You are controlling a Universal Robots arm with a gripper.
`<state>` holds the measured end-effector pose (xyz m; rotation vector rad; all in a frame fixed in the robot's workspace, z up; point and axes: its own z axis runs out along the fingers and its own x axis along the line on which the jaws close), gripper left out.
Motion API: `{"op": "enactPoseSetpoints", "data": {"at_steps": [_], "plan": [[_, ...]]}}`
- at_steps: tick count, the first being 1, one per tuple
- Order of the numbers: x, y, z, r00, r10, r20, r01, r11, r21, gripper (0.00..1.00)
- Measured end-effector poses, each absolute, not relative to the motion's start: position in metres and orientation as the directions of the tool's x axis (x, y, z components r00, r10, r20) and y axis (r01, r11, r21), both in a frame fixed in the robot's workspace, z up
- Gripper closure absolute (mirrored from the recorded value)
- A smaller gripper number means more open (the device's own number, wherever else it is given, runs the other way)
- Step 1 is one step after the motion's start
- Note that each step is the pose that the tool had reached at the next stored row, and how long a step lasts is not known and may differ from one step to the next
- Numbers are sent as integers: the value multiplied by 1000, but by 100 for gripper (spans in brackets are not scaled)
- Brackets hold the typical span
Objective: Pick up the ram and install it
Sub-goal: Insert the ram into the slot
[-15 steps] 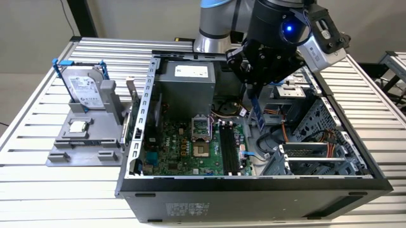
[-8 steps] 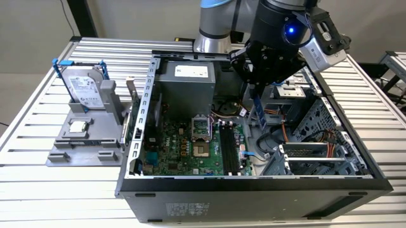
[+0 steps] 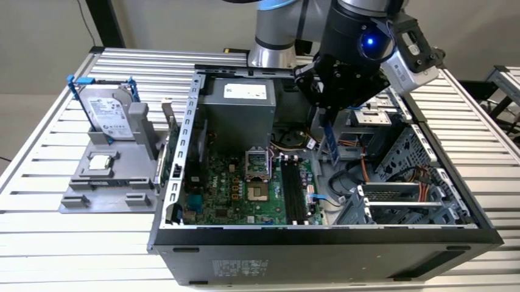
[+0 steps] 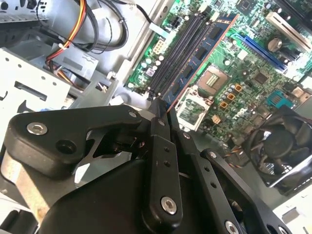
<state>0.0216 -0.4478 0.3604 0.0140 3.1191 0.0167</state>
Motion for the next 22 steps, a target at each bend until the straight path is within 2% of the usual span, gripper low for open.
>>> {"op": "enactPoseSetpoints", "data": {"at_steps": [22], "plan": [[22, -445, 344, -999, 47, -22, 47, 999, 11, 100]]}}
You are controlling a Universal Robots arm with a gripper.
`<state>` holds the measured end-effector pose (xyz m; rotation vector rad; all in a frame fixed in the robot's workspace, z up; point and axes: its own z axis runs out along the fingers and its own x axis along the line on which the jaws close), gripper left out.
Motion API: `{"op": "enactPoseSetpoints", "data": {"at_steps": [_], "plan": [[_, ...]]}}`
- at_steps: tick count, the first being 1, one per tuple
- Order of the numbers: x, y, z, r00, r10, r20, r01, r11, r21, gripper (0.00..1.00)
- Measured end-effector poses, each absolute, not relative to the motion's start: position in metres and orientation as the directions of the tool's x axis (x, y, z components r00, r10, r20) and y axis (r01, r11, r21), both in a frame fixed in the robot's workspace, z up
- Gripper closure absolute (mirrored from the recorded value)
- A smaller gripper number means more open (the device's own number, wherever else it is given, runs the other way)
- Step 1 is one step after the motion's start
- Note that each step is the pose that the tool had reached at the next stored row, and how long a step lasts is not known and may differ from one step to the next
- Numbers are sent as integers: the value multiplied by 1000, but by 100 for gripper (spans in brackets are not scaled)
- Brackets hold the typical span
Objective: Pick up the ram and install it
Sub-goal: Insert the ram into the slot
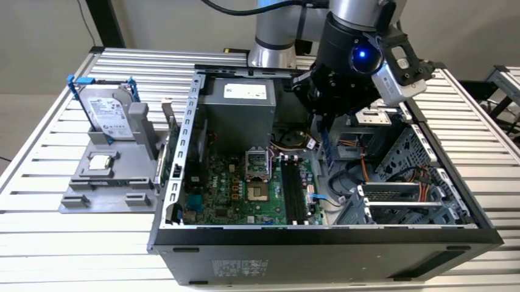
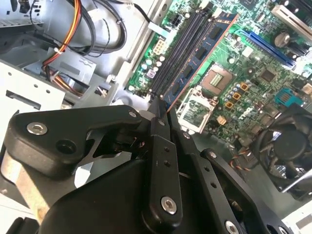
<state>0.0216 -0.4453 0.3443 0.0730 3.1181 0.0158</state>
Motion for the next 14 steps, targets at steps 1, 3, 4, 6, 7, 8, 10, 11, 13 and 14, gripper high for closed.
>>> {"op": "enactPoseSetpoints", "data": {"at_steps": [1, 3, 4, 6, 7, 8, 10, 11, 13, 14], "plan": [[22, -445, 342, -999, 48, -22, 48, 999, 10, 100], [22, -445, 339, -999, 50, -22, 50, 999, 10, 100], [22, -445, 337, -998, 51, -22, 51, 999, 10, 100], [22, -445, 333, -998, 53, -22, 52, 999, 10, 100], [22, -445, 332, -998, 54, -23, 54, 999, 8, 100], [22, -445, 330, -998, 56, -23, 56, 998, 7, 100], [22, -445, 327, -998, 61, -24, 61, 998, 5, 100], [21, -445, 325, -998, 63, -24, 63, 998, 4, 100], [21, -445, 321, -998, 63, -23, 63, 998, 5, 100], [21, -445, 320, -998, 63, -23, 63, 998, 4, 100]]}}
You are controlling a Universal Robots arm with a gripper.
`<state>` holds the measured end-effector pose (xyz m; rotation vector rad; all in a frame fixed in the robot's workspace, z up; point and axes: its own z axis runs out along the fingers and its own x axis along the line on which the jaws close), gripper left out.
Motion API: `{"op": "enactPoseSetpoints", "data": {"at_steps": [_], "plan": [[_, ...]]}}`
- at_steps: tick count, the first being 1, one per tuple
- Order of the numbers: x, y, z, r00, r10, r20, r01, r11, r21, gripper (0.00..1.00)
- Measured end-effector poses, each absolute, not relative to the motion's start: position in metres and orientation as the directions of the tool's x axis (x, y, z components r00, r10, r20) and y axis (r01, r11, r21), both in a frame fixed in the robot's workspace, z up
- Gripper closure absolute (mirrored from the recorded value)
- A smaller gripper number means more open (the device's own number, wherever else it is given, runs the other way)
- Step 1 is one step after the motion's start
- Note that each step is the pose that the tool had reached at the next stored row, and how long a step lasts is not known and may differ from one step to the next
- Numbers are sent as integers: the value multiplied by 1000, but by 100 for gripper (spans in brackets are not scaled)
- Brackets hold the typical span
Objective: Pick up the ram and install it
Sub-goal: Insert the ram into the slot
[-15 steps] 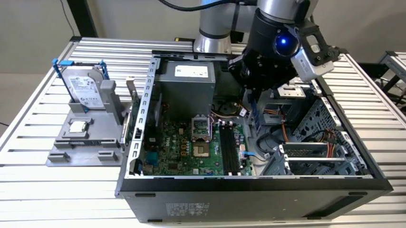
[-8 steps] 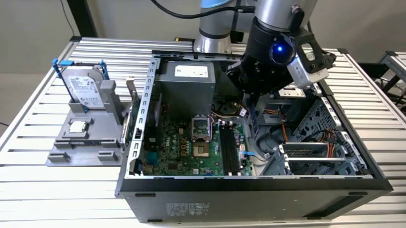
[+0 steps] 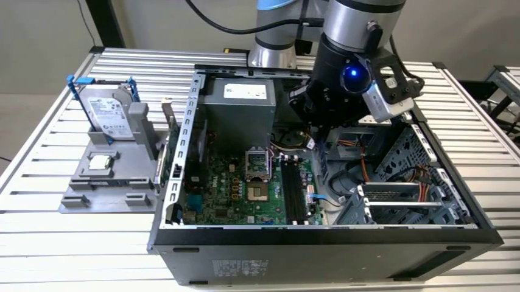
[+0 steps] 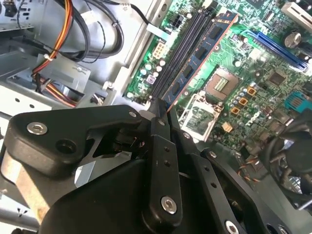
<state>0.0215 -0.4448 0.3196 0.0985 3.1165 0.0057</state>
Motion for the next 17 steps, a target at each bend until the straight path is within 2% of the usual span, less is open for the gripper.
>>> {"op": "enactPoseSetpoints", "data": {"at_steps": [17], "plan": [[13, -446, 297, -999, 42, -23, 42, 999, 6, 100]]}}
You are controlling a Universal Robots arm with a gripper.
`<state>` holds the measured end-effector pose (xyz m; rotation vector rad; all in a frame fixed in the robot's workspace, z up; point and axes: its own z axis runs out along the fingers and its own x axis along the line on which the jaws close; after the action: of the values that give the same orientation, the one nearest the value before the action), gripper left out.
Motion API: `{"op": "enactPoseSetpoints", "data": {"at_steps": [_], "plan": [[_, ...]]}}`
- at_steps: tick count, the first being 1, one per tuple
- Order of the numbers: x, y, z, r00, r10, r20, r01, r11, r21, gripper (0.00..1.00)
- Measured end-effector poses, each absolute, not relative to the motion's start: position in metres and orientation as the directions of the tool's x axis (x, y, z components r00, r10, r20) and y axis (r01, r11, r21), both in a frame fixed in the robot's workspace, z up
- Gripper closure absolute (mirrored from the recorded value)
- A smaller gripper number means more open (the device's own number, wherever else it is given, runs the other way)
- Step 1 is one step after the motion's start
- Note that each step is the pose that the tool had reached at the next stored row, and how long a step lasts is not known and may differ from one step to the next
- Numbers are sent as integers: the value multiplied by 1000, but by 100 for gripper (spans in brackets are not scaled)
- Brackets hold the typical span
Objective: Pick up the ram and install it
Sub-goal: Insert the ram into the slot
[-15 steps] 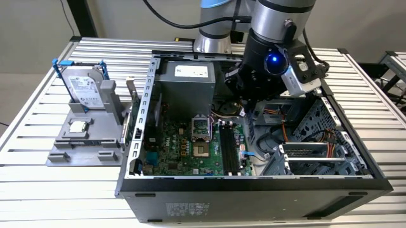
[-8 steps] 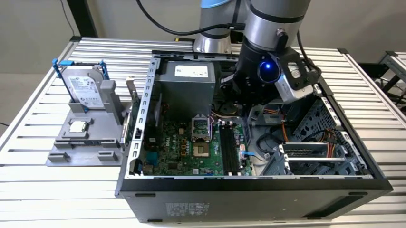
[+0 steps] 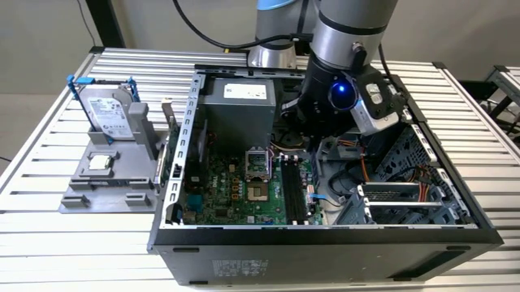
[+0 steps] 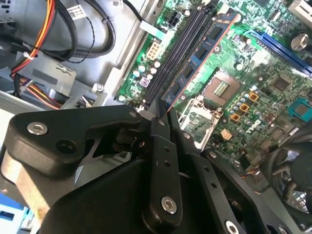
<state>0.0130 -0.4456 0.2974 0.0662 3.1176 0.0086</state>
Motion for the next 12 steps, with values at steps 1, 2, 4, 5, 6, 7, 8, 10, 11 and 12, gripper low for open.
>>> {"op": "enactPoseSetpoints", "data": {"at_steps": [1, 2, 4, 5, 6, 7, 8, 10, 11, 12], "plan": [[13, -446, 295, -999, 43, -23, 42, 999, 6, 100], [13, -446, 294, -999, 42, -23, 42, 999, 6, 100], [13, -446, 290, -999, 42, -23, 42, 999, 6, 100], [13, -446, 288, -999, 42, -23, 42, 999, 6, 100], [13, -446, 286, -999, 42, -23, 42, 999, 6, 100], [13, -446, 285, -999, 42, -23, 42, 999, 6, 100], [13, -446, 283, -999, 42, -23, 42, 999, 6, 100], [13, -446, 279, -999, 42, -23, 42, 999, 6, 100], [13, -446, 277, -999, 42, -23, 42, 999, 6, 100], [13, -446, 275, -999, 43, -23, 43, 999, 6, 100]]}}
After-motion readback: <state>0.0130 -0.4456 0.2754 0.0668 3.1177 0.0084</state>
